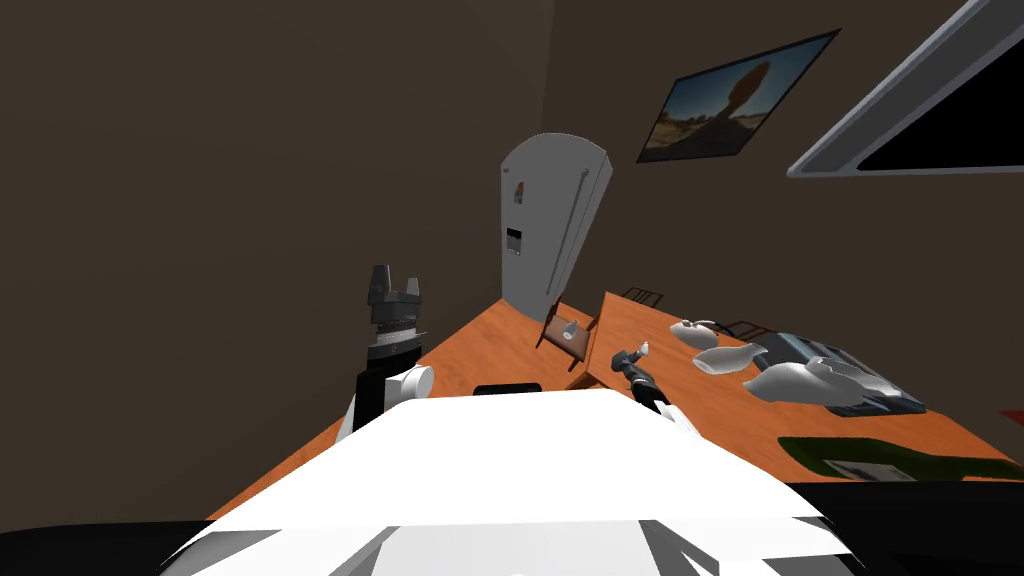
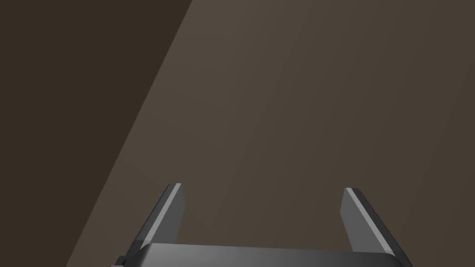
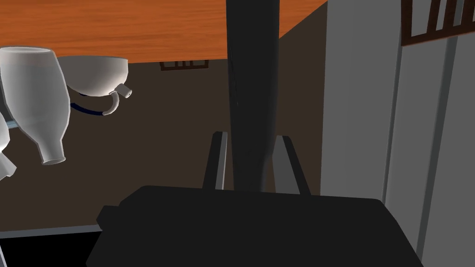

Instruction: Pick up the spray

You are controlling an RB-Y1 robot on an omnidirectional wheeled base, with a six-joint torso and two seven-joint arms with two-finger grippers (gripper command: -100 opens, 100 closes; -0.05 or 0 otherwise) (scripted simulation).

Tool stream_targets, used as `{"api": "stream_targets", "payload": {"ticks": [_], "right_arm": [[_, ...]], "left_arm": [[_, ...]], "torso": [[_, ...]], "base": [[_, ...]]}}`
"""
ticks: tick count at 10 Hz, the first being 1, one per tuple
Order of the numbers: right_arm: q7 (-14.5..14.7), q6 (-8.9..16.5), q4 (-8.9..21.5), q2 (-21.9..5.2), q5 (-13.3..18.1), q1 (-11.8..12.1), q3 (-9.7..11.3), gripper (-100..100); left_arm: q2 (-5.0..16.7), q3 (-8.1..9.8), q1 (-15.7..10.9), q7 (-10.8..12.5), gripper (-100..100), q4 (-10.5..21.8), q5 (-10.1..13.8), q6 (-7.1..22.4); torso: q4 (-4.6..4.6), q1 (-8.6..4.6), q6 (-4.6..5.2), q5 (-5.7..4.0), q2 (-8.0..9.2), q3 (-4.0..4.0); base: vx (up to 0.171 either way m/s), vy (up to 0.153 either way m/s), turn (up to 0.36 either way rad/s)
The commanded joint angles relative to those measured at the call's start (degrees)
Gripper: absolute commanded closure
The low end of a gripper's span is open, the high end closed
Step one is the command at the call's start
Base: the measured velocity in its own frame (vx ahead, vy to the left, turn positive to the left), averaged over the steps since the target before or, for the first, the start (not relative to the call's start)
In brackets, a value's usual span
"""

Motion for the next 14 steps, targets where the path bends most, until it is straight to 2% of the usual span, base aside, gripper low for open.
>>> {"api": "stream_targets", "payload": {"ticks": [1,2,4,5,6,7,8,9,10,11,12,13,14], "right_arm": [[-0.4,0.1,-0.9,0.2,-0.1,2.5,0.0,100],[-0.7,-1.4,-3.2,2.0,-0.6,3.8,-3.0,100],[-0.7,-1.4,-3.4,2.0,-0.6,7.1,-3.0,100],[-0.9,-3.0,-5.8,3.7,-1.2,8.9,-5.8,100],[-0.9,-3.0,-5.8,3.7,-1.2,10.8,-5.9,100],[-0.9,-3.0,-5.8,3.7,-1.2,11.7,-5.9,100],[-1.1,-4.6,-8.2,5.5,-1.7,14.6,-7.7,100],[-1.1,-4.6,-8.2,5.5,-1.7,16.2,-8.8,100],[-1.4,-6.2,-10.7,7.3,-2.2,18.3,-10.4,100],[-1.4,-6.2,-10.7,7.3,-2.2,19.1,-11.7,100],[-1.4,-6.2,-10.7,7.3,-2.2,20.8,-11.7,100],[-1.6,-7.7,-13.1,9.0,-2.7,22.2,-14.4,100],[-1.6,-7.7,-13.1,9.0,-2.7,23.1,-14.7,100]], "left_arm": [[0.0,0.0,0.0,0.0,0,0.0,0.0,0.0],[0.0,0.0,0.0,0.0,0,0.0,0.0,0.0],[0.0,0.0,0.0,0.0,0,0.0,0.0,0.0],[0.0,0.0,0.0,0.0,0,0.0,0.0,0.0],[0.0,0.0,0.0,0.0,0,0.0,0.0,0.0],[0.0,0.0,0.0,0.0,0,0.0,0.0,0.0],[0.0,0.01,0.0,0.0,0,0.0,0.0,0.0],[0.0,0.0,0.0,0.0,0,0.0,0.0,0.0],[0.0,0.0,0.0,0.0,0,0.0,0.0,0.0],[0.0,0.0,0.0,0.0,0,0.0,0.0,0.0],[0.0,0.01,0.0,0.0,0,0.0,0.0,0.0],[0.0,0.01,0.0,0.0,0,0.0,0.0,0.0],[0.0,0.0,0.0,0.0,0,0.0,0.0,0.0]], "torso": [[0.0,0.0,0.0,0.0,0.0,0.0],[-0.11,-0.1,0.19,-0.14,0.09,-0.01],[-0.12,-0.2,0.16,-0.17,0.05,-0.03],[-0.15,-0.2,0.29,-0.19,0.15,0.0],[-0.09,-0.16,0.14,-0.13,0.1,0.01],[-0.1,-0.18,0.14,-0.11,0.08,-0.01],[-0.12,-0.16,0.22,-0.12,0.15,0.01],[-0.1,-0.14,0.08,-0.13,0.09,0.0],[-0.14,-0.15,0.17,-0.07,0.07,-0.04],[-0.12,-0.13,0.03,-0.09,-0.02,-0.07],[-0.16,-0.1,0.14,-0.03,0.0,-0.08],[-0.18,-0.09,0.22,-0.05,0.08,-0.05],[-0.14,-0.08,0.03,-0.01,0.03,-0.06]], "base": [[0.028,-0.012,-0.002],[0.041,0.001,0.278],[0.036,-0.006,0.105],[0.041,0.003,0.184],[0.042,-0.002,0.237],[0.021,-0.011,0.067],[0.038,-0.004,0.325],[0.045,-0.012,0.187],[0.054,-0.007,0.309],[0.046,-0.015,0.177],[0.026,-0.013,-0.008],[0.034,-0.005,0.298],[0.04,-0.019,0.211]]}}
